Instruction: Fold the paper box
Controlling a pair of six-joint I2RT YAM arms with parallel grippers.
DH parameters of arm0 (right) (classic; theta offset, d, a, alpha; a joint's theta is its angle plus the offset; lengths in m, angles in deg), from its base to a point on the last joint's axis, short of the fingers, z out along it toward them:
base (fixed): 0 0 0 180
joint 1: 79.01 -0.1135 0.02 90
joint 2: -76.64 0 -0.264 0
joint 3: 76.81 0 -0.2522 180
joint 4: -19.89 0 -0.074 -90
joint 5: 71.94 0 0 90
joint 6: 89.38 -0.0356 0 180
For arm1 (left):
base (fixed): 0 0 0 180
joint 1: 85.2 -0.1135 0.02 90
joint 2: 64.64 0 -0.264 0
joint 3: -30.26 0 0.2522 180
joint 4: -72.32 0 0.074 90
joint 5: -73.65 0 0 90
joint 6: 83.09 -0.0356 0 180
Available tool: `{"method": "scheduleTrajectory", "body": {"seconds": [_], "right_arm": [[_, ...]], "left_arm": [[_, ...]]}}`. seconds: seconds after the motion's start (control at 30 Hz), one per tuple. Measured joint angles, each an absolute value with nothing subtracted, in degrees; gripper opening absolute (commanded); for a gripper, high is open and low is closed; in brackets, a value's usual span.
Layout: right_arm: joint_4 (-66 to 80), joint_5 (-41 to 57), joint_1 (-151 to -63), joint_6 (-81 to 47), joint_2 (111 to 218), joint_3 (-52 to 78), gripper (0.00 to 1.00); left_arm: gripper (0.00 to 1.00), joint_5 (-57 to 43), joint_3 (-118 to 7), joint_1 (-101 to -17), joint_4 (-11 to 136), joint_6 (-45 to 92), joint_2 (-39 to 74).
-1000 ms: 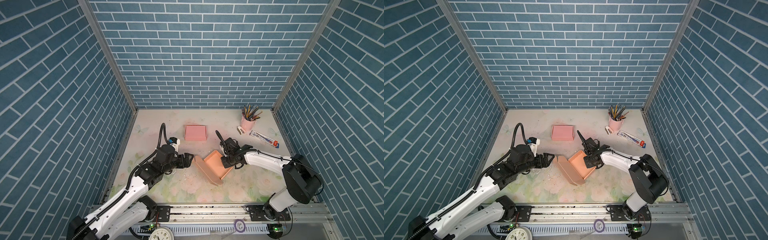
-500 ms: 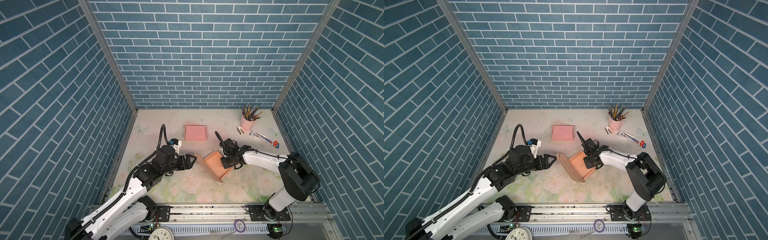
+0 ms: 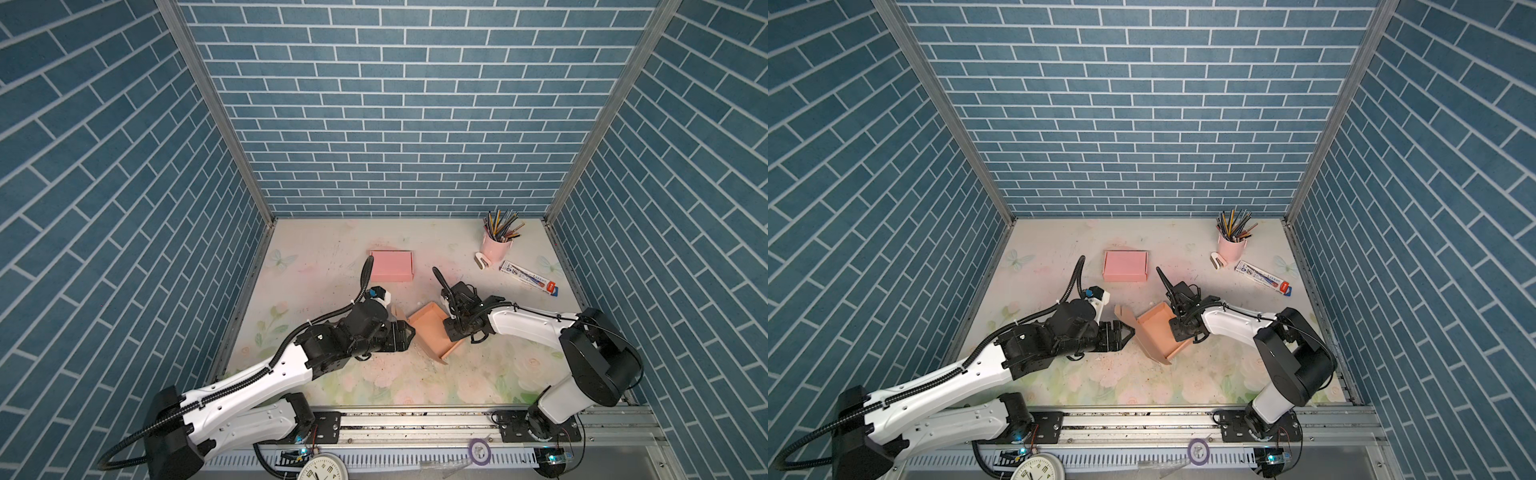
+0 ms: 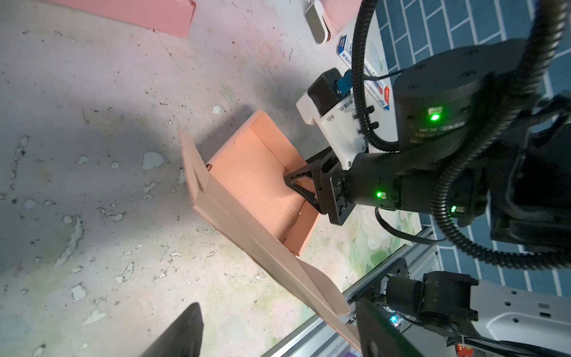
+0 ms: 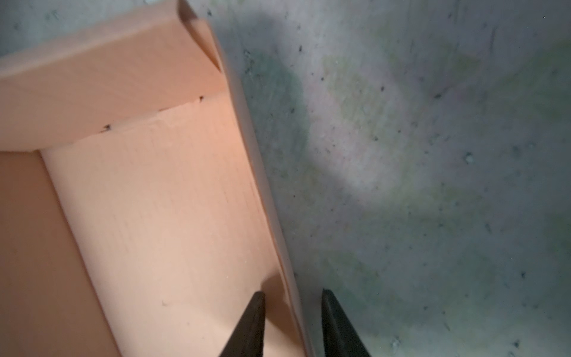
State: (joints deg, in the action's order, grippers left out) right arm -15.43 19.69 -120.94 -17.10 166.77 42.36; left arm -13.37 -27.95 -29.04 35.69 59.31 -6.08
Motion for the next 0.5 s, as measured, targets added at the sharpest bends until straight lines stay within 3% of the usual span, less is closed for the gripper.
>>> {"method": "scheduleTrajectory", "body": {"seconds": [0.33,0.5], "right_arm": [[-14.8,19.1,-121.0,-17.6,162.6,43.8,0.37],[-14.9,19.0,-121.3,-18.2,159.0,45.0,0.4]], "left_arm": [[0.34,-18.2,-27.6,-27.6,37.8,64.2,-5.5],[0.25,-19.4,-26.5,-27.6,38.7,65.5,-5.5]]}}
